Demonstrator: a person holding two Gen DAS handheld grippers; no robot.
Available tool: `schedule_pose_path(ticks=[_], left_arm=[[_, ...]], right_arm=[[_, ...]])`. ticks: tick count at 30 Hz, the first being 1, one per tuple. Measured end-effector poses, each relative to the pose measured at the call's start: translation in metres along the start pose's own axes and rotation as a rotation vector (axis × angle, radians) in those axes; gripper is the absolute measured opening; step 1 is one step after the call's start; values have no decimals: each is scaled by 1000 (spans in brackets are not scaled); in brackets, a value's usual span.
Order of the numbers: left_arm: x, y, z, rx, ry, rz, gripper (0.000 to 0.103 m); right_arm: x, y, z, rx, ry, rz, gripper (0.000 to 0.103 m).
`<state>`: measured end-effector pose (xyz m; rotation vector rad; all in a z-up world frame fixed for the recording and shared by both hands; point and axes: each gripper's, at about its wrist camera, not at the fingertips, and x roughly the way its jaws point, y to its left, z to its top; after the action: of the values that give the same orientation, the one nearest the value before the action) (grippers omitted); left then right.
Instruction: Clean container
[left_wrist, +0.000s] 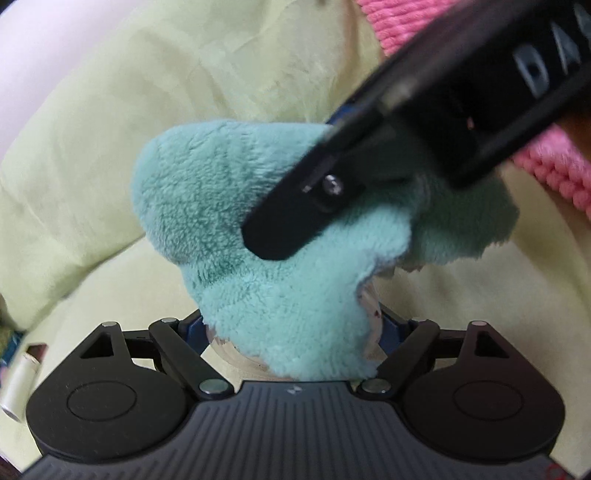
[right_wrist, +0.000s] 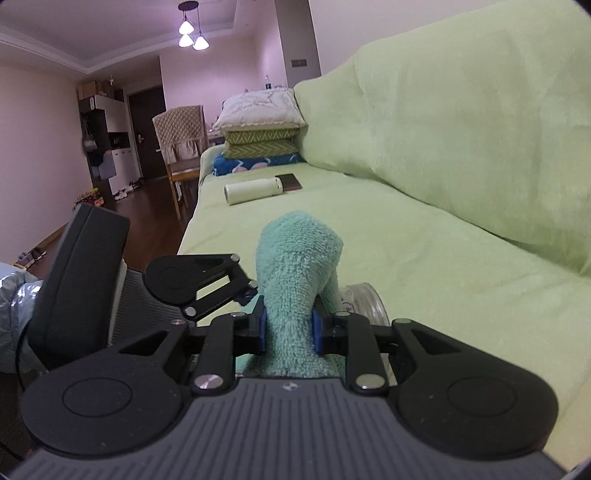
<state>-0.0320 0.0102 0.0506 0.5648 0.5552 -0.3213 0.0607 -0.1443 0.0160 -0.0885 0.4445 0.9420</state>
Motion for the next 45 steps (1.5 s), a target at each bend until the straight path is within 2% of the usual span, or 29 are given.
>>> schedule_pose_path(ticks=[4,9,11,12,13,14,16,17,19,21,22,23,25,27,31,34,37,40,43,45], left_arm=[[1,4,-1,9,-3,8,85],[2,10,1,9,-13,8,85],[2,15,2,-1,-14,5,85],[-6,-2,6,-18,-14,-2,85],[-18,-25,10,-60,-11,-29,86],[-23,-24,4,-128,-7,-78,86],[-35,-16,16,-280,-2,-178,87],[-35,-10,16,-323,-1,-204,87],[-36,-9,13,-345,-1,-215,86],[-43,-12,24,-261,-8,-157,86],[-46,-25,33,-179,-16,-99,86],[-31,-51,47,-84,-24,-33,86],[-24,-78,52,69,-38,55,86],[-26,-86,49,135,-47,83,86],[-28,-82,51,107,-49,52,86],[-29,-77,51,77,-45,37,85],[-29,-74,54,57,-46,24,85],[-30,-76,55,69,-49,30,85],[-30,-74,57,64,-56,28,85],[-31,-73,58,60,-61,26,85]], right_arm=[[6,-5,1,-14,-19,-101,19],[7,-16,1,35,-26,-213,19],[4,-24,0,94,-19,-225,19],[2,-27,-2,113,-16,-224,19],[1,-28,-3,124,-15,-219,19],[0,-28,-3,136,-14,-213,19],[-3,-29,-3,159,-13,-201,20],[-5,-29,-4,171,-12,-195,20],[-4,-34,-3,185,-4,-190,20],[-5,-34,-1,178,12,-192,20],[-7,-32,1,163,17,-191,20],[-9,-29,3,142,18,-181,20],[-12,-19,7,86,8,-123,20],[-11,-9,9,38,16,-51,20],[-3,4,3,-7,34,56,20],[-1,-4,1,46,-1,69,19],[3,1,1,-25,-11,-10,19],[6,-1,1,-41,-22,-104,19],[8,-11,-1,-20,-29,-198,19],[6,-20,-3,28,-31,-220,19]])
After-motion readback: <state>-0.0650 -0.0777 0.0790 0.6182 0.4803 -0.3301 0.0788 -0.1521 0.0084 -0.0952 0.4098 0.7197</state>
